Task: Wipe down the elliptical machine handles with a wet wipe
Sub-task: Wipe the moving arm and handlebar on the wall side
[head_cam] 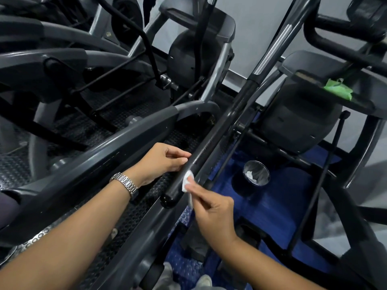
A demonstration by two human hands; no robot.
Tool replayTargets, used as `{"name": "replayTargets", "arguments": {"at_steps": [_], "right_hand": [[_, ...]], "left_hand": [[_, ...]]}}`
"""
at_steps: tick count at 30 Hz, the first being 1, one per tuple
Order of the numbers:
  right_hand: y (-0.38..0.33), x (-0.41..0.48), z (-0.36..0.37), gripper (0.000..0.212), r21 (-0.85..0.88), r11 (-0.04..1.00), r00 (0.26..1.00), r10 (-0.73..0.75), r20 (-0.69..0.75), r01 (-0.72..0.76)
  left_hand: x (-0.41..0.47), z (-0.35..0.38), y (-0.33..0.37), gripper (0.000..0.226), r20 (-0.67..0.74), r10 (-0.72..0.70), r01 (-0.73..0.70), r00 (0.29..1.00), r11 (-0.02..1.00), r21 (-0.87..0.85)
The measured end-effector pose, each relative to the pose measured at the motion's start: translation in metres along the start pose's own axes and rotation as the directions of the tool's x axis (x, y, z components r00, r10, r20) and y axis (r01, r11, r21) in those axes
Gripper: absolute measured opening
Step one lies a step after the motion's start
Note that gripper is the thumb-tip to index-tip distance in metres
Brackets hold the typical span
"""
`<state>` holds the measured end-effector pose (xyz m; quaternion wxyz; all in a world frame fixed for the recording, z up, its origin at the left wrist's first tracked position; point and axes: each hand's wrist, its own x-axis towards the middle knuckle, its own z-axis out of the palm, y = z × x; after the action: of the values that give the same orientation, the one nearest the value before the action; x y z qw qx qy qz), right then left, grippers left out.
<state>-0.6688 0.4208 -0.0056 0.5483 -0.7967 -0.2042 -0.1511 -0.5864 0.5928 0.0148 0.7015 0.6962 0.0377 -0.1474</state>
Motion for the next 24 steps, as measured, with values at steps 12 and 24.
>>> {"name": "replayTargets", "arguments": {"at_steps": [12,24], "right_hand": [[0.0,0.026,-0.003,0.027,-0.005,0.985,0.983,0.174,-0.051,-0.175],[0.033,0.048,-0.024,0.033,-0.33,0.93,0.984,-0.126,0.129,0.163]], "left_hand": [[-0.002,0.001,0.003,0.022,0.004,0.006,-0.006,1.0,1.0,0.003],[-0.022,0.007,0.005,0.056,-0.102,0.103,-0.046,0.989,0.891,0.452]]}}
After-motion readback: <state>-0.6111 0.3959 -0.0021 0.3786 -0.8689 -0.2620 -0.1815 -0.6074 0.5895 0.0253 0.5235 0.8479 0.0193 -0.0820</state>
